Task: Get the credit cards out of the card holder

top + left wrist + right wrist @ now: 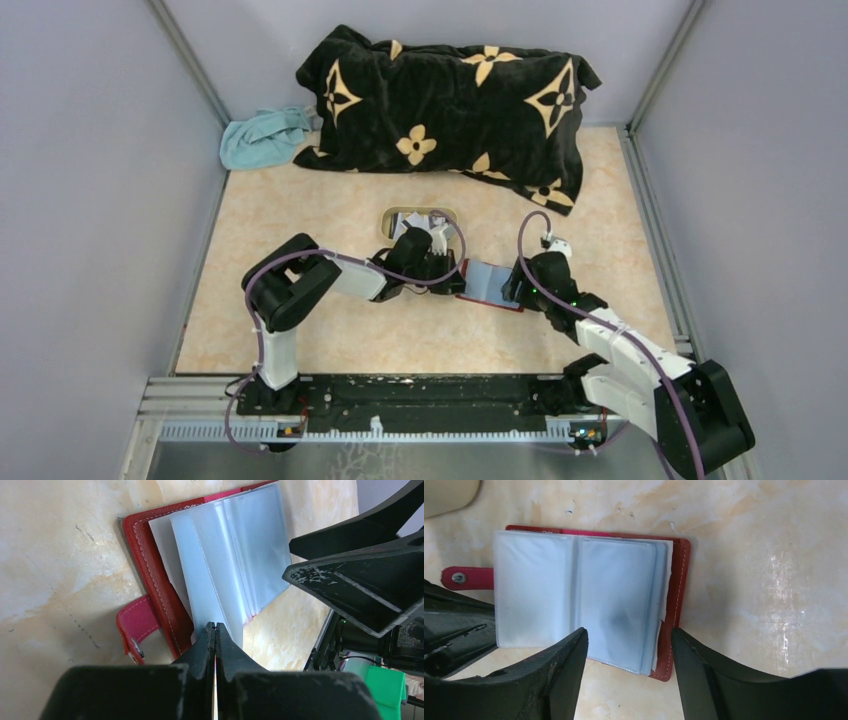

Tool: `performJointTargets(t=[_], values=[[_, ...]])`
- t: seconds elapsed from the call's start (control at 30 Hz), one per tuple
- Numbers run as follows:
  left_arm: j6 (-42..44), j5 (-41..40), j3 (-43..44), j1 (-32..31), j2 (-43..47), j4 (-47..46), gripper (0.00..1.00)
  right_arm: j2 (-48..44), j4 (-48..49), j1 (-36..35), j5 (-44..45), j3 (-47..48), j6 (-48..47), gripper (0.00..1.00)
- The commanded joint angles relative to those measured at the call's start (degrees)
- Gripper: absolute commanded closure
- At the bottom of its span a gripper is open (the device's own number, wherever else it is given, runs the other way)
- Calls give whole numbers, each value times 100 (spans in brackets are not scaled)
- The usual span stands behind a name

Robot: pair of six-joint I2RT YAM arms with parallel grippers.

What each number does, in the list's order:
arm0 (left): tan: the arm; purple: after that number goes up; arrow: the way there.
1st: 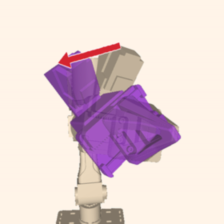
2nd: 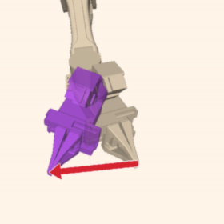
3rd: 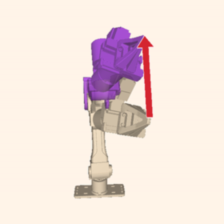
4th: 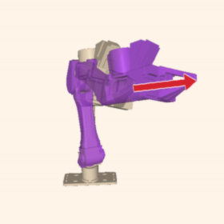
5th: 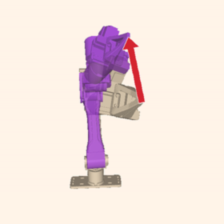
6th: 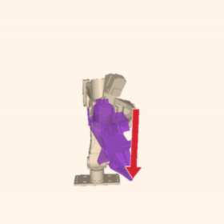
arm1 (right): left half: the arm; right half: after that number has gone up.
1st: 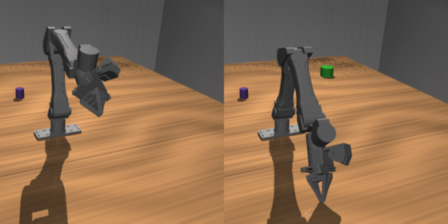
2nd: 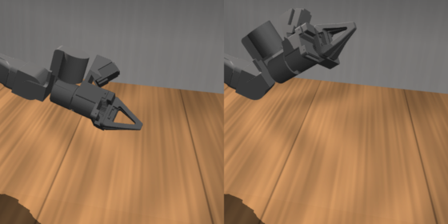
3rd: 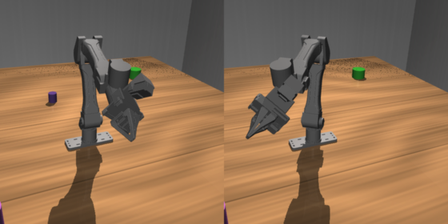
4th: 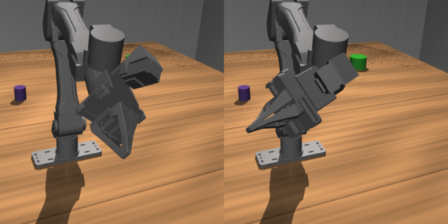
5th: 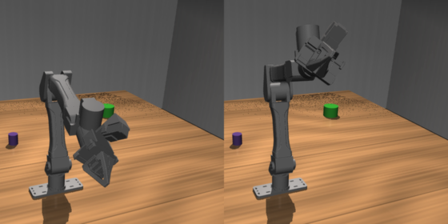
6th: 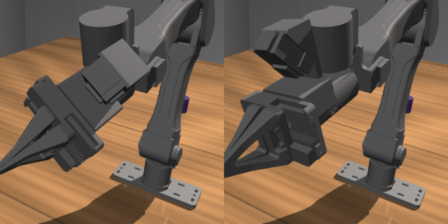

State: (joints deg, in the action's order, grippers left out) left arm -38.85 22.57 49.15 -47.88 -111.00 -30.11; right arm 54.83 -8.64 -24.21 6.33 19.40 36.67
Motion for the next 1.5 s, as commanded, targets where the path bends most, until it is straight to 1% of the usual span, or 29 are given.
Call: performJointTargets(t=[0.0,0.13,0.27,0.3,0.43,0.53,0.57,0.77,0.83,0.87,0.9,0.97,1.0,1.03,1.07,1.1,1.17,1.2,1.33,1.47], values=[[-28,29,-206,-27,-44,-147,100,-91,82,39,6,-179,122,37],[-40,55,-260,-32,-43,-186,100,21,501,-6,-462,-397,151,38],[-54,76,-327,-46,-74,-246,100,-50,563,-371,-313,-223,194,46],[-75,99,-344,-46,-82,-280,100,-66,540,-411,-297,-145,188,50],[-105,155,-340,-42,-97,-363,100,73,490,-427,-402,116,112,70],[-101,168,-348,-54,-95,-364,100,123,502,-448,-448,203,102,95],[-105,169,-357,-47,-89,-364,100,110,509,-455,-450,198,117,100],[-102,168,-395,-56,-55,-373,100,-74,574,-461,-621,241,171,100],[-121,184,-408,-66,-7,-391,95,-122,452,-470,-546,306,141,100],[-123,175,-419,-74,53,-386,92,-166,335,-469,-454,342,125,97],[-110,148,-440,-99,131,-375,88,-211,206,-468,-293,373,109,85],[-53,61,-505,-137,390,-316,77,-369,30,-465,-62,384,79,56],[-10,2,-586,-154,591,-321,71,-442,-40,-465,30,382,34,44],[67,-43,-703,-185,846,-381,63,-499,-102,-460,118,395,-27,34],[142,-129,-854,-216,1119,-470,48,-529,-162,-462,172,404,-80,28],[209,-277,-999,-252,1471,-496,33,-537,-205,-462,213,414,-117,24],[286,-749,-1251,-290,2192,-362,5,-516,-247,-464,210,433,-142,19],[332,-931,-1343,-293,2586,-166,1,-498,-238,-462,178,433,-138,18],[544,-1753,-1686,-320,4230,611,1,-567,-77,-462,39,383,-139,17],[758,-2596,-1862,-320,5554,1801,1,-778,-29,-462,-19,394,-152,17]])
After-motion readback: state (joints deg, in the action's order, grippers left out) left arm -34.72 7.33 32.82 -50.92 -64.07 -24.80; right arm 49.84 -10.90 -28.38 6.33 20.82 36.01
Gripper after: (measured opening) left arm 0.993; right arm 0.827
